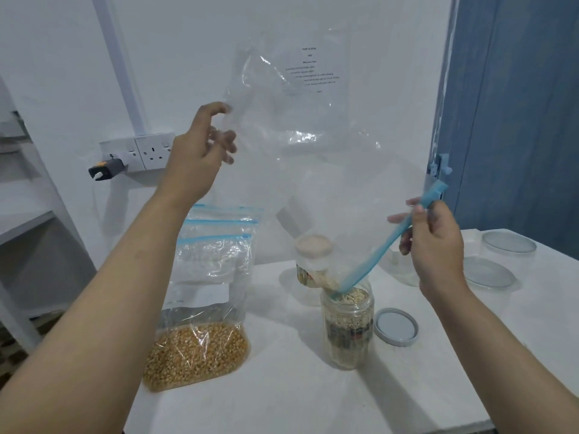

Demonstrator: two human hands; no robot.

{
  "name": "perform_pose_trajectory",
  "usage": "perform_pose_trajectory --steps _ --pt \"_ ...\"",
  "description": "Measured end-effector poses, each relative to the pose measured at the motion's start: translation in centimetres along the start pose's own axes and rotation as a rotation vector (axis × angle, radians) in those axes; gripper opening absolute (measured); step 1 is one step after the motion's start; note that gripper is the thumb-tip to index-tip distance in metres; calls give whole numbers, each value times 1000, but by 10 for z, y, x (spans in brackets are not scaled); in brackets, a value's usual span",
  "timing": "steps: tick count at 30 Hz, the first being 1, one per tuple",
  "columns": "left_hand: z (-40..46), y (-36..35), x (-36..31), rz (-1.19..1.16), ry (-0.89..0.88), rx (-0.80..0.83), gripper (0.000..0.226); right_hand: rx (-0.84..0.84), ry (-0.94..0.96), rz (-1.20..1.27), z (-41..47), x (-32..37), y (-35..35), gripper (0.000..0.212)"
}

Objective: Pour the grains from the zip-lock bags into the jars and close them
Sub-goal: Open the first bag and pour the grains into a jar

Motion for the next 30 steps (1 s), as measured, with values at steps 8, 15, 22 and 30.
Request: perform_pose_trajectory --steps 8,15,22,30 --pt "3 -3 -8 9 -43 -32 31 -27 53 -32 2 4 5 19" --pt "4 -5 -9 -14 -50 -45 34 -30 38 -32 3 -1 8 17" --pt "8 -4 -8 0 -51 -47 40 -24 -7 9 3 -6 7 18" --pt "8 -5 -9 -24 -82 -34 31 -32 -31 39 5 -6 7 17"
Point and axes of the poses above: each hand's wrist, its own z-axis towards the middle knuckle, its own y-axis out of the back of the hand, x = y × z, the point moved 5 cm from there along z, towards the middle knuckle, and after that the axes turned 10 degrees about x, right-handed, at the moved point
